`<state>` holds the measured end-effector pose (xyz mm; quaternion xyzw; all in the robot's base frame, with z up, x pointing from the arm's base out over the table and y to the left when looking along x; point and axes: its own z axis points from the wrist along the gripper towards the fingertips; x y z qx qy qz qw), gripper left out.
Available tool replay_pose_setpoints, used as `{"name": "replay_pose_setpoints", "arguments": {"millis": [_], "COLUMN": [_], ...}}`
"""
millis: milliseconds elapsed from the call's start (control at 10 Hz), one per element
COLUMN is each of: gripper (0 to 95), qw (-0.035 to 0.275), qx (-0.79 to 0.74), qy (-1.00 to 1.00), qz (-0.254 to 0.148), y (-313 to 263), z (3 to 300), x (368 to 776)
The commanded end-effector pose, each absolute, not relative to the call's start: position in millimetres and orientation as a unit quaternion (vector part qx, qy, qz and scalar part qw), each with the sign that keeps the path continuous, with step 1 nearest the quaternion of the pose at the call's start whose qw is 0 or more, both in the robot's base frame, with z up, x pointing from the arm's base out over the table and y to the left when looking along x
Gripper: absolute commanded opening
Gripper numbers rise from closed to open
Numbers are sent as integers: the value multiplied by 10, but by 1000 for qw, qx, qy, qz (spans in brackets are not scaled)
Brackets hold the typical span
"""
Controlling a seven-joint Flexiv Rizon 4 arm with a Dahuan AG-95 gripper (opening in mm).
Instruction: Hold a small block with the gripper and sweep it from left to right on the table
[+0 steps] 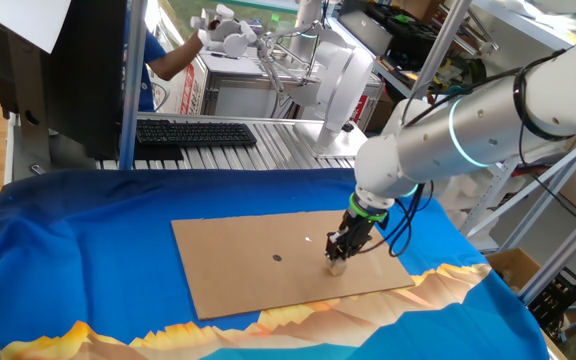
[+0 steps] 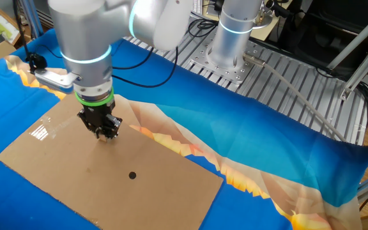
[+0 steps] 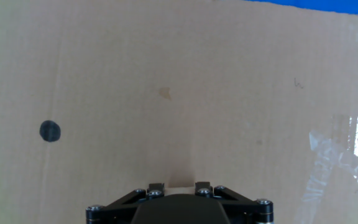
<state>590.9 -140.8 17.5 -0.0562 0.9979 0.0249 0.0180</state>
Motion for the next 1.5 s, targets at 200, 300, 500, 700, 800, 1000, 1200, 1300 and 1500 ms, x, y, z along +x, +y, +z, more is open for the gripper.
{"name": "replay_pose_setpoints", "arguments": {"millis": [200, 300, 500, 700, 800, 1000, 1200, 1300, 1500], "gripper": [190, 190, 380, 570, 570, 570, 380, 380, 380], "qw": [16, 27, 28, 30, 29, 27, 26, 25, 24], "qx": [-44, -45, -39, -36, -36, -35, -37, -39, -39], "qy": [999, 999, 999, 999, 999, 999, 999, 999, 999], "qz": [15, -14, -12, -11, -10, -8, -6, -5, -5], "y": [-1380, -1363, -1360, -1359, -1359, -1359, -1357, -1358, -1358], "z": [161, 165, 158, 156, 153, 149, 137, 132, 132], "x": [5891, 5883, 5885, 5886, 5887, 5888, 5893, 5895, 5895]}}
